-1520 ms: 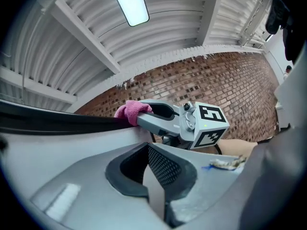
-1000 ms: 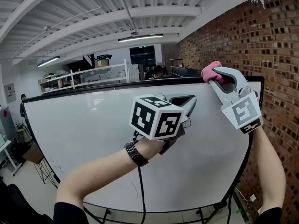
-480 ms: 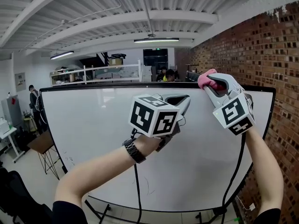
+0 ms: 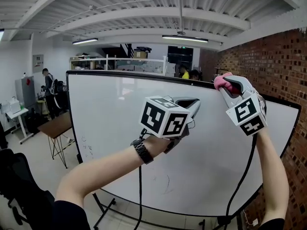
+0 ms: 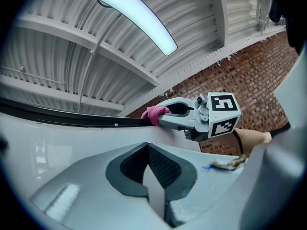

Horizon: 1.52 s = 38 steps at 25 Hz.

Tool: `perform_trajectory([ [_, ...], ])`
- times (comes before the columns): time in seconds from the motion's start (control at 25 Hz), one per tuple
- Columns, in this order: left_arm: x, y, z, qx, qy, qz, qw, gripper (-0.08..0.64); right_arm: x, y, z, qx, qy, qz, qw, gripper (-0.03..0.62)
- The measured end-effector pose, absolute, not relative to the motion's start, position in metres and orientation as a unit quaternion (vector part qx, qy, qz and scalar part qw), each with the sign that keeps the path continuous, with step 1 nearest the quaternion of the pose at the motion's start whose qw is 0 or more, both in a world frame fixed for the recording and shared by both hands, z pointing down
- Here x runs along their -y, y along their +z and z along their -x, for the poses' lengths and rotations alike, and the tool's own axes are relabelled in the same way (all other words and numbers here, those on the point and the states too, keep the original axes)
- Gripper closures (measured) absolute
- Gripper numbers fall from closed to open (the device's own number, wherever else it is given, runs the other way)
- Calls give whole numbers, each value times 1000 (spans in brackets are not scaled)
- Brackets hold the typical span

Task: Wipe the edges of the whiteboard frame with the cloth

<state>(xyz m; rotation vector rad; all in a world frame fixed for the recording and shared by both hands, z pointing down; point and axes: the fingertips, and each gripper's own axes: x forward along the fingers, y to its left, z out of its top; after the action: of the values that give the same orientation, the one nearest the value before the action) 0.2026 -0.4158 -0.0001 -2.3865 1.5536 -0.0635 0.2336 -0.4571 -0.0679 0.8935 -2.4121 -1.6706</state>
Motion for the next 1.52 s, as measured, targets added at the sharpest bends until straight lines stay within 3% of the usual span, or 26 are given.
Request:
perform_trajectory([
  [0.6, 353, 7, -77, -612, -17, 779, 137, 557, 418, -70, -131, 804, -533, -254, 71, 518],
  [1.52, 295, -5, 18, -700, 7, 702, 126, 558, 337, -69, 17, 778, -599, -175, 74, 518],
])
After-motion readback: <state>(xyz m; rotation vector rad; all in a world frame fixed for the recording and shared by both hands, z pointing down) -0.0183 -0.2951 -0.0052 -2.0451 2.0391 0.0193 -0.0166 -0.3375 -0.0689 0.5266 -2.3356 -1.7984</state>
